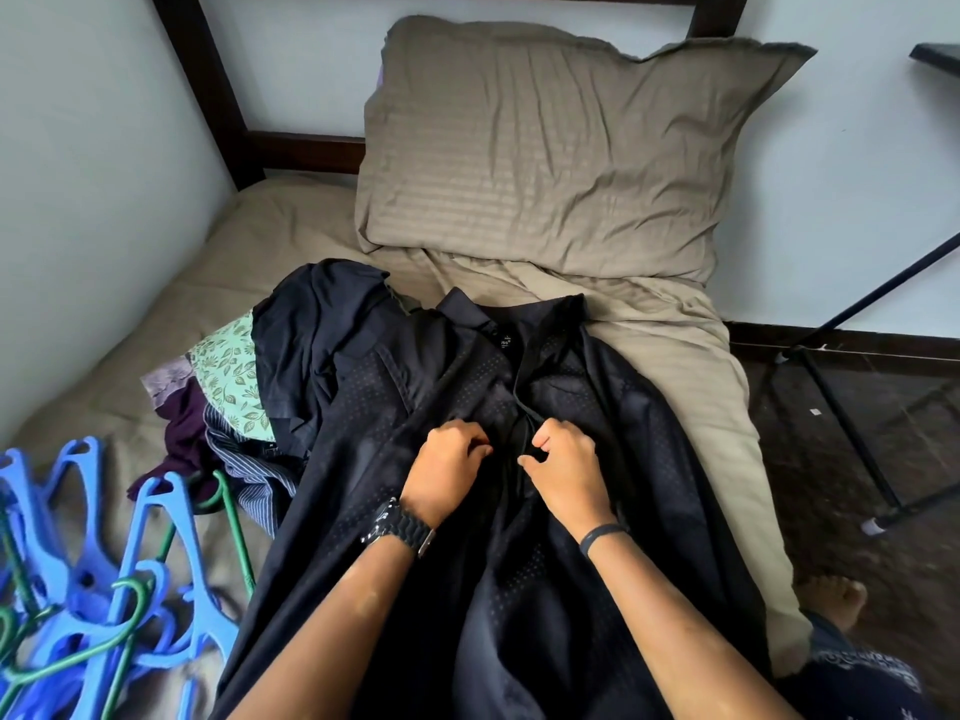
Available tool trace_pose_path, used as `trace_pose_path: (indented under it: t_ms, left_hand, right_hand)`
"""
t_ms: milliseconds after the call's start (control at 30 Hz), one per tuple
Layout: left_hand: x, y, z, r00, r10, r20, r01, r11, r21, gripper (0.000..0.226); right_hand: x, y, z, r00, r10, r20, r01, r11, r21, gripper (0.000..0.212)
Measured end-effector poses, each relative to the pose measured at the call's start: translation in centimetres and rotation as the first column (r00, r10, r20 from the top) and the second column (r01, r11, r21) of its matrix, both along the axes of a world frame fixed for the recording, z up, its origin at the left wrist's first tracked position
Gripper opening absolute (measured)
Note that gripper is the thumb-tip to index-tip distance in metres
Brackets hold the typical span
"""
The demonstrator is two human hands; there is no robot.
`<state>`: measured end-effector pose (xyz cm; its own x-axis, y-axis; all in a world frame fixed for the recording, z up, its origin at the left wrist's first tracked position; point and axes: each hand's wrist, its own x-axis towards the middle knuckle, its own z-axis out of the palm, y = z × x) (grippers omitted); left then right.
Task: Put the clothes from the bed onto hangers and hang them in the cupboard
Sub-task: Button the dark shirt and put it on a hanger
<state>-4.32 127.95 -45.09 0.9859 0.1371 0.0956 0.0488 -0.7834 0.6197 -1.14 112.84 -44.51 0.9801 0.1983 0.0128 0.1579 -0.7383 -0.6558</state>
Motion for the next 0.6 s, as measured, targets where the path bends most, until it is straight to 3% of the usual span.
trace_pose_path:
  t_ms: [167, 367, 500, 600]
  left_hand:
    - [0.1, -0.5, -0.1, 0.998, 0.020, -0.055, -0.018, 0.999, 0.039, 0.015]
    - [-0.4, -0.9, -0.2, 0.996, 0.030, -0.086, -0.026, 0.999, 0.042, 0.012]
    - [-0.6, -1.3, 0.3, 0.994, 0.075, -0.077, -0.081, 0.993, -0.081, 0.008]
    - [-1.0, -1.3, 1.0, 0.989, 0.119, -0.089, -0.138, 0.956, -0.258, 0.004]
  right_hand:
    - [0.0, 0.2, 0.0, 1.000, 0.031, -0.001, -0.031, 0.997, -0.074, 0.023]
    - [0.7, -1.6, 0.0, 0.986, 0.049, -0.161, -0.026, 0.990, 0.139, 0.021]
    - [0.6, -2.3, 0.6, 0.975, 0.069, -0.210, -0.017, 0.971, 0.238, 0.018]
    - [0.4, -2.7, 1.2, 0.962, 0.080, -0.260, 0.034, 0.914, 0.404, 0.018]
